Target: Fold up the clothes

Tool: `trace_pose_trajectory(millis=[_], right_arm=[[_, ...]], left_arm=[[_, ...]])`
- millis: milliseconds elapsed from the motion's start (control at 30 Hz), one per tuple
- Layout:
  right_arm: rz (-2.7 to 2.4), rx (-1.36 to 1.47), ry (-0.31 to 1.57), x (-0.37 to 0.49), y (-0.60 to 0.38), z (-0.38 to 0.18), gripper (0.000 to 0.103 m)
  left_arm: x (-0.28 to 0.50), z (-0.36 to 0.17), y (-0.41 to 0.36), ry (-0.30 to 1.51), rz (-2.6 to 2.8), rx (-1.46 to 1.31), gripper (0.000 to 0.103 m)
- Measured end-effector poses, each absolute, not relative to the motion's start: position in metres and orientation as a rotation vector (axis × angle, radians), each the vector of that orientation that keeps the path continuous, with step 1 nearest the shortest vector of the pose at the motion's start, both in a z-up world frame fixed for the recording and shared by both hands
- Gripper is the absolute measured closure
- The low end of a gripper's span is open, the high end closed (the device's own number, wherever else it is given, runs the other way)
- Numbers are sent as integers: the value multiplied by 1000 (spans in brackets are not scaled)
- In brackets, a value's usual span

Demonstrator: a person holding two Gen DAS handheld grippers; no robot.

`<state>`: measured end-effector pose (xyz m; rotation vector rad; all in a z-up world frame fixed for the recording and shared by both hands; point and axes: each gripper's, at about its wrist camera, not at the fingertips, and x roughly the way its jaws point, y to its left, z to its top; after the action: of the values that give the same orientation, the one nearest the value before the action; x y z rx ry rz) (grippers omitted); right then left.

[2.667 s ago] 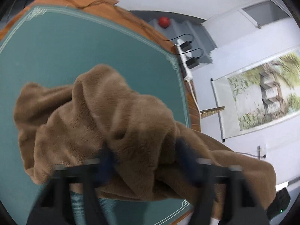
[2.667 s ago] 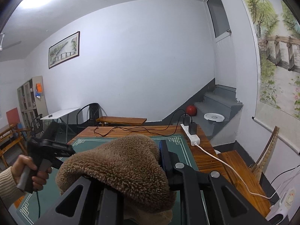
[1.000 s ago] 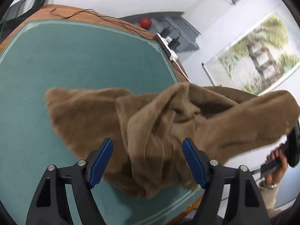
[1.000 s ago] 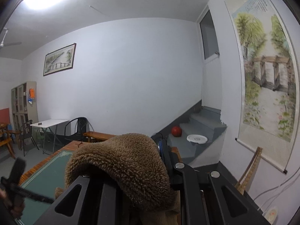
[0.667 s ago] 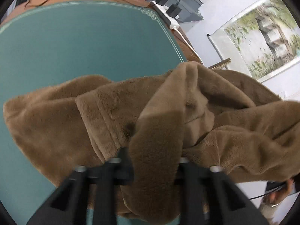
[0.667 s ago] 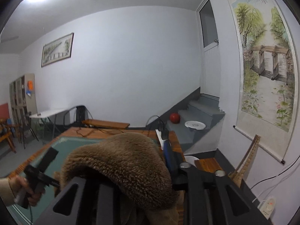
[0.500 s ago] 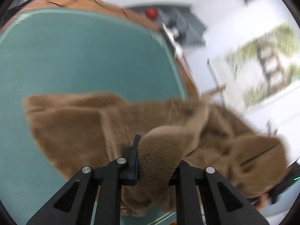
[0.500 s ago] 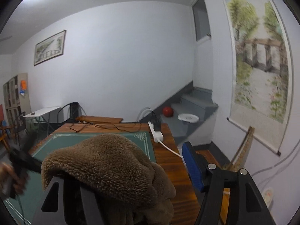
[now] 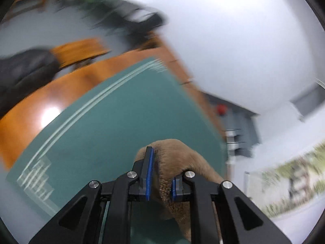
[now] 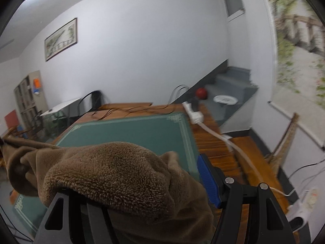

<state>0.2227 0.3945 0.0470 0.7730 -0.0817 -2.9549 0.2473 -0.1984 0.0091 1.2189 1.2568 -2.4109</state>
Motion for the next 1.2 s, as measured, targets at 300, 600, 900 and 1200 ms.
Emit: trace_pose_trajectory(millis=[300, 600, 900, 1200], right_arm=[[-2864, 790, 36, 202, 350, 40, 35], [-2889, 834, -9, 199, 347, 36, 35], [-2909, 875, -69, 201, 346, 32, 35], [-2920, 890, -57, 204, 343, 33, 35]], left_arm=[[251, -37, -173, 960, -2364, 1509, 86], [231, -37, -128, 603, -2507, 1665, 47], [174, -55, -68, 360, -2628, 1749, 47], [172, -35, -123, 613, -2582, 1660, 53]])
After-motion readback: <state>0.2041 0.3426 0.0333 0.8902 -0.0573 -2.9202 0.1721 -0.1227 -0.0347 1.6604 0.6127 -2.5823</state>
